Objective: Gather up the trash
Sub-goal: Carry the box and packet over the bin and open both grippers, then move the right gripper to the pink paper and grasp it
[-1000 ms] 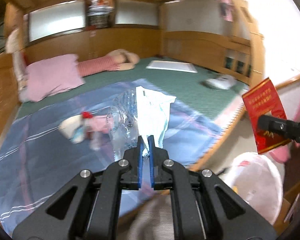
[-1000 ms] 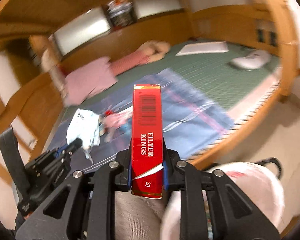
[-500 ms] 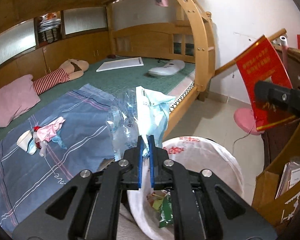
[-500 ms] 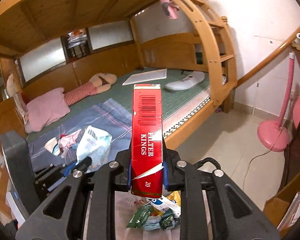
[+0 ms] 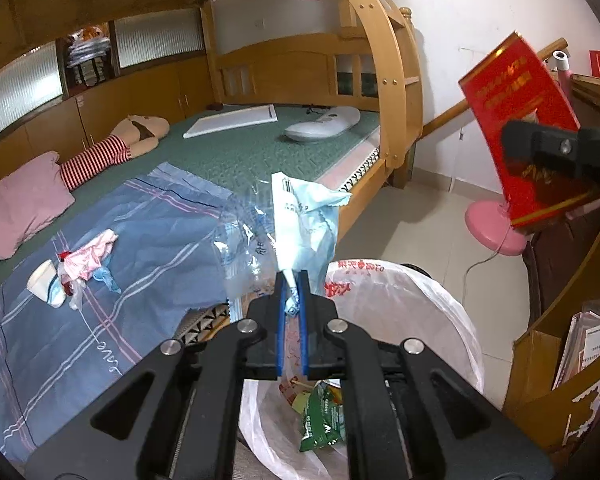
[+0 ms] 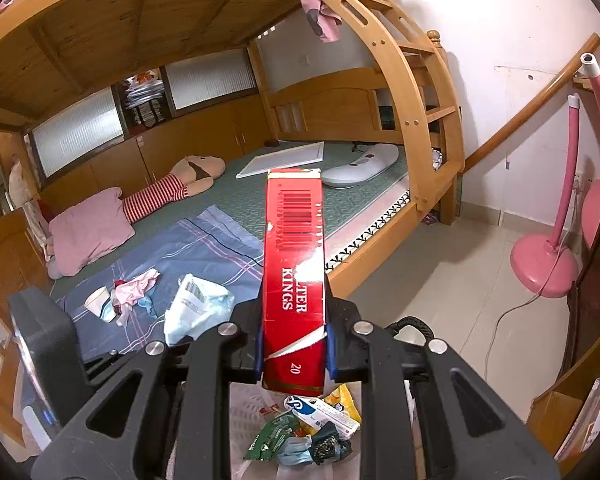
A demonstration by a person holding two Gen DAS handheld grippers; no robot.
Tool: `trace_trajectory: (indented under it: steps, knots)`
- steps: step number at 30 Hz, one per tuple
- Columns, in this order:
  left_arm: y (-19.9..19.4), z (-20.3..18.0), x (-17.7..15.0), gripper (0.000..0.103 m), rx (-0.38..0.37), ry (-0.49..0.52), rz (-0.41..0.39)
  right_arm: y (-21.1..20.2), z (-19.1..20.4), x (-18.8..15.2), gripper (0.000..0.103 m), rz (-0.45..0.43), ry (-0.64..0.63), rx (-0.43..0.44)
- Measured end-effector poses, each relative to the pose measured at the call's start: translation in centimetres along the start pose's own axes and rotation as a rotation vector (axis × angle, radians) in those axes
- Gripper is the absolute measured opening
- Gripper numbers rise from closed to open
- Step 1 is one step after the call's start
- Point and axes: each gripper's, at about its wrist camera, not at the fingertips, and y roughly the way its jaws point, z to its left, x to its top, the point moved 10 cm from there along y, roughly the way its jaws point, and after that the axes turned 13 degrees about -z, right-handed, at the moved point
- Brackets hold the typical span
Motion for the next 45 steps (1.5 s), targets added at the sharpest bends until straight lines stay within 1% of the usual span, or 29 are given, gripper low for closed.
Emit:
trace_trajectory:
  steps: [1, 2, 4, 5, 6, 8, 11, 15, 18, 21, 24, 27, 28, 29, 30, 31, 32, 36, 40, 42, 45]
  knots:
    - [0.1, -0.1, -0.1, 0.008, -0.006, -0.003, 0.006, 0.0, 0.0, 0.0, 0.023, 0.001, -0.001, 0.0]
    - [0.2, -0.3, -0.2, 0.012, -0.009, -0.003, 0.009, 0.0, -0.1, 0.0, 0.023, 0.0, -0.002, 0.0]
    - [0.3, -0.4, -0.2, 0.033, -0.003, 0.002, 0.01, 0.0, 0.1, 0.1, 0.023, 0.002, 0.001, -0.001]
    - [0.2, -0.5, -0.2, 0.054, 0.002, 0.003, 0.005, 0.1, 0.0, 0.1, 0.023, 0.002, 0.002, -0.002]
    - [0.1, -0.5, -0.1, 0.064, 0.009, 0.004, -0.005, 0.1, -0.1, 0.0, 0.023, 0.004, 0.003, -0.004]
    - [-0.3, -0.5, 0.2, 0.068, 0.011, 0.005, -0.02, 0.0, -0.3, 0.0, 0.023, 0.007, 0.007, -0.006]
    - [-0.4, -0.2, 0.4, 0.072, 0.022, -0.001, -0.024, 0.3, -0.3, -0.3, 0.023, 0.027, 0.014, 0.0]
    - [-0.6, 0.9, 0.6, 0.072, 0.044, -0.02, -0.029, 0.9, -0.1, -0.9, 0.023, 0.056, 0.017, 0.015]
    - [-1.5, 2.7, 1.2, 0.072, 0.074, -0.043, -0.057, 1.3, 0.1, -1.5, 0.023, 0.081, 0.013, 0.028]
    - [-2.8, 5.4, 2.3, 0.072, 0.117, -0.087, -0.094, 1.9, 0.4, -2.5, 0.023, 0.125, 0.003, 0.048]
    - [-4.1, 8.1, 3.3, 0.073, 0.159, -0.128, -0.128, 2.6, 0.8, -3.9, 0.023, 0.18, -0.007, 0.064]
    - [-5.3, 10.2, 3.8, 0.075, 0.198, -0.146, -0.156, 3.3, 1.4, -5.6, 0.024, 0.248, -0.048, 0.072]
    - [-5.7, 11.1, 3.8, 0.076, 0.214, -0.152, -0.161, 3.3, 1.6, -5.9, 0.028, 0.259, -0.057, 0.077]
    - [-5.9, 11.9, 3.9, 0.076, 0.228, -0.159, -0.164, 3.4, 2.0, -6.2, 0.04, 0.268, -0.066, 0.083]
    - [-6.2, 12.5, 3.9, 0.076, 0.24, -0.165, -0.167, 3.4, 2.2, -6.4, 0.048, 0.269, -0.075, 0.084]
    - [-6.4, 13.3, 3.8, 0.076, 0.253, -0.173, -0.169, 3.5, 2.4, -6.5, 0.063, 0.262, -0.08, 0.085]
    - [-6.6, 14.1, 3.8, 0.076, 0.266, -0.183, -0.171, 3.5, 2.6, -6.5, 0.069, 0.255, -0.082, 0.089]
    - [-6.9, 16.9, 3.0, 0.076, 0.304, -0.226, -0.163, 4.2, 2.9, -7.3, 0.069, 0.279, -0.091, 0.091]
    - [-7.2, 20.2, 1.6, 0.076, 0.356, -0.253, -0.146, 5.7, 3.8, -7.8, 0.069, 0.306, -0.111, 0.098]
    - [-7.4, 22.3, 0.7, 0.078, 0.39, -0.266, -0.135, 6.6, 5.0, -8.2, 0.069, 0.315, -0.128, 0.113]
    - [-8.1, 26.1, -1.3, 0.078, 0.464, -0.295, -0.11, 8.9, 7.9, -9.1, 0.069, 0.347, -0.18, 0.157]
